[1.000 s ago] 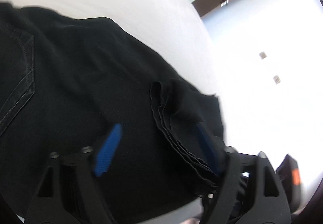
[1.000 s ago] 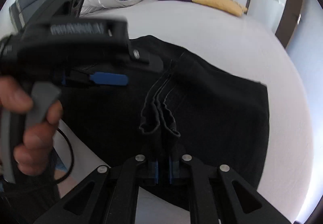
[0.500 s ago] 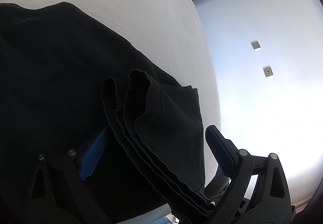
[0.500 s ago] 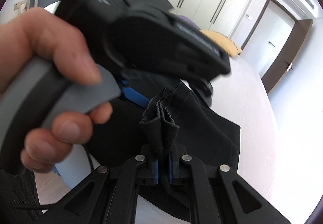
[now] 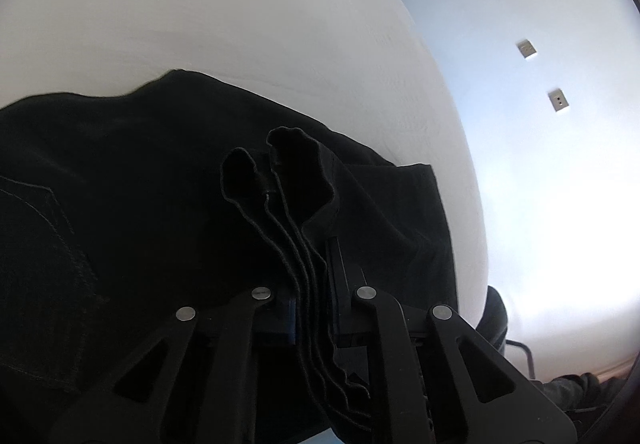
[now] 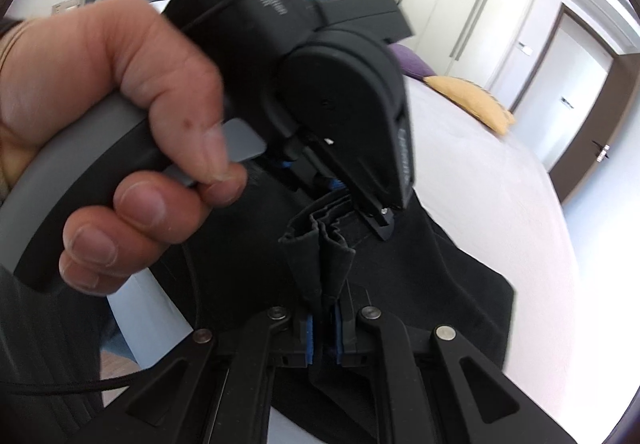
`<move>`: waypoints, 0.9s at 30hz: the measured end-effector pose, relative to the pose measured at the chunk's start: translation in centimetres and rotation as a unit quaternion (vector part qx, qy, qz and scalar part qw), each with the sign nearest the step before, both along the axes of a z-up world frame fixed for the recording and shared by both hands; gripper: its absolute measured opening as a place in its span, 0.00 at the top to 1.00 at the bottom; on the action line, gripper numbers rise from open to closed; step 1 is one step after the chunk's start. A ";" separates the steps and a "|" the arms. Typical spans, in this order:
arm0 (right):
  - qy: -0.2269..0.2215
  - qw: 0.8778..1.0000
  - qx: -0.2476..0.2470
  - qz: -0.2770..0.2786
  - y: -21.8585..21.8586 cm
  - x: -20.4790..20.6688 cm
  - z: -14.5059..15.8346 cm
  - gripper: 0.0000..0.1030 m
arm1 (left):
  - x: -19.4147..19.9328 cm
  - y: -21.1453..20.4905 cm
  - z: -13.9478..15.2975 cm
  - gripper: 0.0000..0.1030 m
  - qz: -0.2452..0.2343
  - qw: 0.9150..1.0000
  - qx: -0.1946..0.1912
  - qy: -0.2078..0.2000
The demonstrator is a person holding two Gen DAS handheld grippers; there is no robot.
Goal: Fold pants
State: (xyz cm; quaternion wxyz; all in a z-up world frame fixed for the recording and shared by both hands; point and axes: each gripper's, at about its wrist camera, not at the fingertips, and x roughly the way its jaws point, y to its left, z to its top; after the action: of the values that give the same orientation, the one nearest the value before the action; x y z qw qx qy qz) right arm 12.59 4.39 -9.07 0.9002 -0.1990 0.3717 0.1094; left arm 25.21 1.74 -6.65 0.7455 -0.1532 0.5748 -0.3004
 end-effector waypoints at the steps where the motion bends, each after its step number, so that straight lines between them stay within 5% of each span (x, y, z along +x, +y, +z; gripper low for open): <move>1: 0.002 1.000 0.000 0.005 0.3 0.4 -0.3 0.91 | 0.5 0.7 0.0 0.91 -0.002 1.000 0.011 -0.003; 11: 0.037 0.999 -0.014 0.037 4.3 2.9 -3.7 0.91 | 3.2 4.9 -1.9 0.91 0.006 0.999 0.049 -0.004; 16: 0.073 0.997 -0.008 0.036 2.5 4.6 -5.6 0.83 | 4.4 4.3 -3.1 0.85 0.006 0.999 0.045 0.010; 20: 0.091 0.992 0.070 0.042 0.1 3.6 -4.1 0.56 | 3.2 7.3 -2.6 0.77 0.051 0.995 0.089 -0.019; 27: 0.109 0.963 0.243 0.039 -9.4 0.0 0.5 0.50 | 1.7 7.1 2.2 0.77 0.073 0.984 0.127 -0.102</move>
State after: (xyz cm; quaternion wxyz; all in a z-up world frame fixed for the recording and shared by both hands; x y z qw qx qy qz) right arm 12.62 -4.98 -8.59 0.8704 0.0248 0.4216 0.2530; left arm 26.87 8.81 -4.47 0.8338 -0.0669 0.5163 -0.1837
